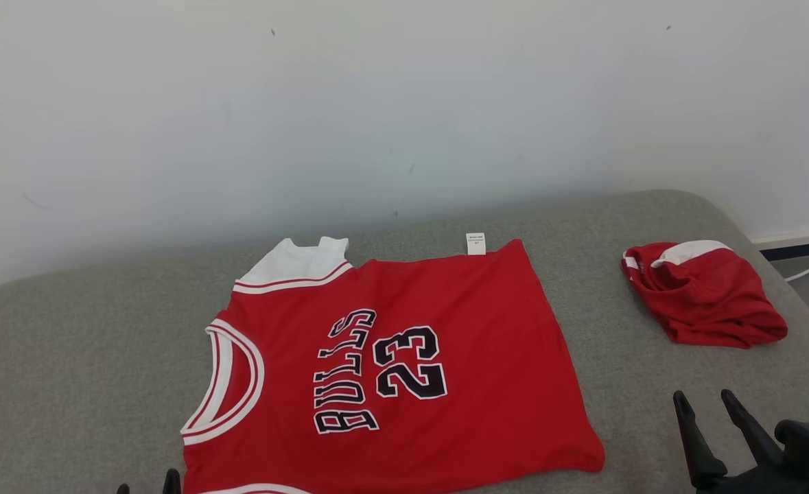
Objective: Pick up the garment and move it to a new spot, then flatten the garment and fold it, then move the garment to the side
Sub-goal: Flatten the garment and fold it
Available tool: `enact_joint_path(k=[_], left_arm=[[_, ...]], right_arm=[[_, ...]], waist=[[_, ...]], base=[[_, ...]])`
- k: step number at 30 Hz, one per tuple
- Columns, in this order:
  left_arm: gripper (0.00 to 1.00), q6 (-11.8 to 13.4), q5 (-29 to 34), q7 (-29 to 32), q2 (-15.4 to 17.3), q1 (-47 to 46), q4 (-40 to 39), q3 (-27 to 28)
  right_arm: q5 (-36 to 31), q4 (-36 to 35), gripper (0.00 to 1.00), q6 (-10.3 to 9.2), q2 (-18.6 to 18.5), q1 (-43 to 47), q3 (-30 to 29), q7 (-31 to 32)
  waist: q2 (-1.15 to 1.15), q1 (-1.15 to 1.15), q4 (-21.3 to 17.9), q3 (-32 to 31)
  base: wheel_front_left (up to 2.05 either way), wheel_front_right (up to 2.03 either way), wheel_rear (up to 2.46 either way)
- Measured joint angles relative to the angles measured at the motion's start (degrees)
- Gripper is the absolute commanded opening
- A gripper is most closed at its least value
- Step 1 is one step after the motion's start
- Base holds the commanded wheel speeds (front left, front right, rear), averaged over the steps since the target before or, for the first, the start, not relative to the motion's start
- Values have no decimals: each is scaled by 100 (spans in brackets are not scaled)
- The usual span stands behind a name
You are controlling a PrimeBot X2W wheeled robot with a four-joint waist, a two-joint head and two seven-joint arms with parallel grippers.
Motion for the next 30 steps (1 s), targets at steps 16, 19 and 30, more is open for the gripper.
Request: enact_joint_path(k=[16, 19, 30], left_arm=[[100, 3, 768, 24, -2, 96, 76, 44], [100, 3, 953, 114, 16, 94, 59, 63], [100, 3, 1173, 391, -14, 87, -183, 216]], right_arm=[[-326, -651, 100, -144, 15, 630, -383, -2], [-434, -766, 100, -145, 31, 647, -400, -2], [-553, -960, 100, -149, 43, 750, -526, -1]], waist=[[0, 0, -76, 73], [0, 0, -55, 82], [0, 0, 31, 101]], base=[[0, 0, 0], [0, 0, 0], [0, 0, 0]])
